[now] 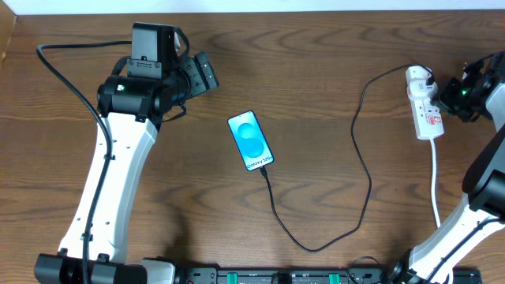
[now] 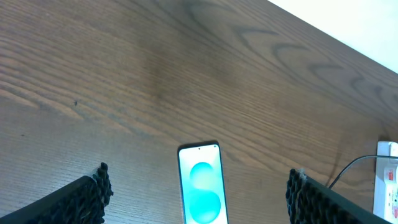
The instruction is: Plug charger to phone and switch on socket
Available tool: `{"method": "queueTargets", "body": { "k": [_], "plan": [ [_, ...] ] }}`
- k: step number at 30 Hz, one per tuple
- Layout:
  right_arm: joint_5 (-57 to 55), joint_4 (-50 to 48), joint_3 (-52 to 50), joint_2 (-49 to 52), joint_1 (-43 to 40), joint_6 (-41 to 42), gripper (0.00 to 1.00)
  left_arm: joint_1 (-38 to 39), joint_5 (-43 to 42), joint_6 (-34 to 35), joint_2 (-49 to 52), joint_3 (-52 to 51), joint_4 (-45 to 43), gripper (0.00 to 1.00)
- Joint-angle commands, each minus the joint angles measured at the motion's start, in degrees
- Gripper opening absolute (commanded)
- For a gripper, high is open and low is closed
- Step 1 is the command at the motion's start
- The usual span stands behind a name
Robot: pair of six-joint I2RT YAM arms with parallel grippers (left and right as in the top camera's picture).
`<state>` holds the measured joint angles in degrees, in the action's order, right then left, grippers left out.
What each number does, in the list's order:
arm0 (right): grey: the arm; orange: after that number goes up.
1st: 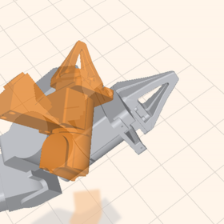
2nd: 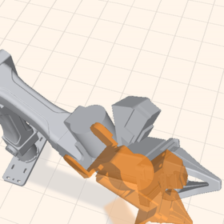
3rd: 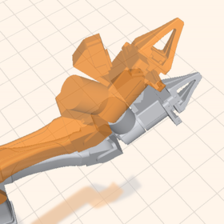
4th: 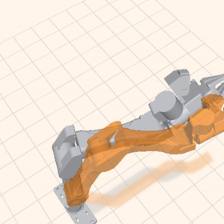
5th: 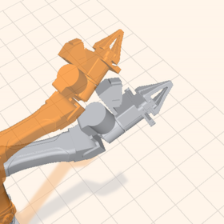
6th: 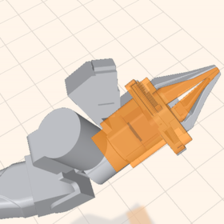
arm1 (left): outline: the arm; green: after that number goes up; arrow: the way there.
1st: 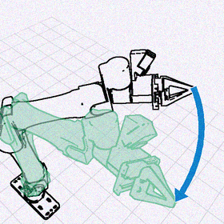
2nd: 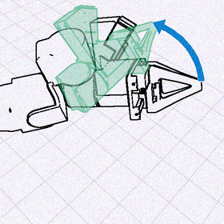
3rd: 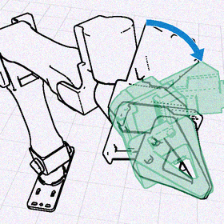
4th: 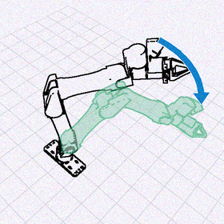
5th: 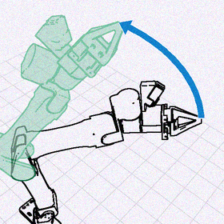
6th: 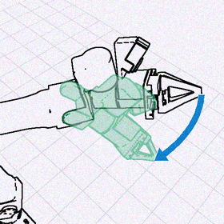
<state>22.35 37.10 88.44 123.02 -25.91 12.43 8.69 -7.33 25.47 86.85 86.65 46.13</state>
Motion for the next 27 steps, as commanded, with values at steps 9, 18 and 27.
{"method": "queueTargets", "body": {
  "k": [9,18,27],
  "plan": [
    [6.10,1.68,-3.69,3.32,4.07,1.77,0.01,-0.26,0.57,-0.33,-0.79,0.59,0.02,0.91],
    [4.96,3.87,2.47,-3.58,-5.68,2.19,0.01,-0.26,0.57,-0.31,-0.79,0.59,0.04,0.91],
    [5.86,8.55,2.84,-17.75,-11.17,1.49,0.01,-0.26,0.57,-0.31,-0.79,0.59,0.04,0.91]
  ]
}}
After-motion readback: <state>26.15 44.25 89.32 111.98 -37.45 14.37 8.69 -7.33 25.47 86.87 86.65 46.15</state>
